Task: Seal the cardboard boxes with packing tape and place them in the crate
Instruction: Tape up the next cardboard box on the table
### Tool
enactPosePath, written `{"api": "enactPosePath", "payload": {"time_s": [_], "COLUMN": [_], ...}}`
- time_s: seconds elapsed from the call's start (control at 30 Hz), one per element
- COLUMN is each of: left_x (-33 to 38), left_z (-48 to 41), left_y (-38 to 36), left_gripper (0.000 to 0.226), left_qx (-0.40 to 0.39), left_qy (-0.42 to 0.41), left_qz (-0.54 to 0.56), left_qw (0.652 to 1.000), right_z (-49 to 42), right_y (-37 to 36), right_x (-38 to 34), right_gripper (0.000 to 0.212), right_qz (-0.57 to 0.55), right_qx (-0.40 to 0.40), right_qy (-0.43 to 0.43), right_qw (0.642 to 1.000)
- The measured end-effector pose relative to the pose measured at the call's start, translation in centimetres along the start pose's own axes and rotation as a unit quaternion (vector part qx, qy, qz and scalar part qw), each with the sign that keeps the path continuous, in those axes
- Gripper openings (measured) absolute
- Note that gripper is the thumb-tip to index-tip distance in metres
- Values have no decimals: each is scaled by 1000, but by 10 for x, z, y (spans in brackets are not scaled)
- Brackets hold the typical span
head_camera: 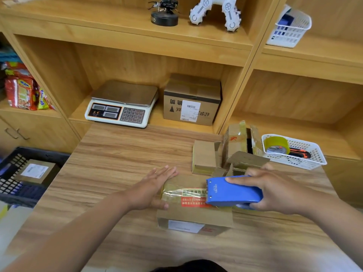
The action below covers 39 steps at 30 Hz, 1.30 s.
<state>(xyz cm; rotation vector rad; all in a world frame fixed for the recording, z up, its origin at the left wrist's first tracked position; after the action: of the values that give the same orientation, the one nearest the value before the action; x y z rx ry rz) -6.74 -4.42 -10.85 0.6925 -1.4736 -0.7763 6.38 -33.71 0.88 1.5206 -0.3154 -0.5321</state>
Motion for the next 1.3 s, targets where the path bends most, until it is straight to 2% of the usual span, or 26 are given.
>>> {"api": "enactPosePath", "payload": {"time_s": [0.37, 0.77, 0.9, 1.1, 1.2, 1.3], "left_x": [12, 17, 19, 26, 45, 79], "left_z": [0, 1, 1, -4, -14, -32], "left_y": [3, 4, 4, 11, 6, -17], "left_gripper": [111, 110, 109, 116, 126, 128], "left_qx": [-22, -27, -33, -36, -49, -66], "left_qy": [7, 44, 59, 64, 26, -64], "left_qz": [-13, -17, -22, -100, -158, -161], "left_qw": [1000, 999, 997, 992, 986, 983], "right_z": [71, 71, 66, 58, 57, 57], "right_y": [18, -27, -41, -54, -58, -59], "right_x": [77, 84, 80, 71, 70, 70], "right_gripper": [73, 63, 66, 66, 67, 68], "right_qz": [0, -6, -10, 2, 6, 3], "right_qx": [0, 5, 4, -7, -4, 4], "right_qy": [-57, -55, -54, -52, -50, -51], "right_qw": [998, 998, 998, 999, 999, 999]}}
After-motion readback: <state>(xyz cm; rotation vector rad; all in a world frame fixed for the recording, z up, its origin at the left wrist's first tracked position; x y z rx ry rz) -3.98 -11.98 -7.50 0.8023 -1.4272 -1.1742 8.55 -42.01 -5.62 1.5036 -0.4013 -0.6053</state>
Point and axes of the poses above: each hand's wrist, its own z-axis away from the middle knuckle, its own y-axis out of the back of the hand, x = y × z, the point moved 2 cm from there along -z, towards the middle knuckle, and after that the axes turned 15 degrees about x, right-handed, at the moved point
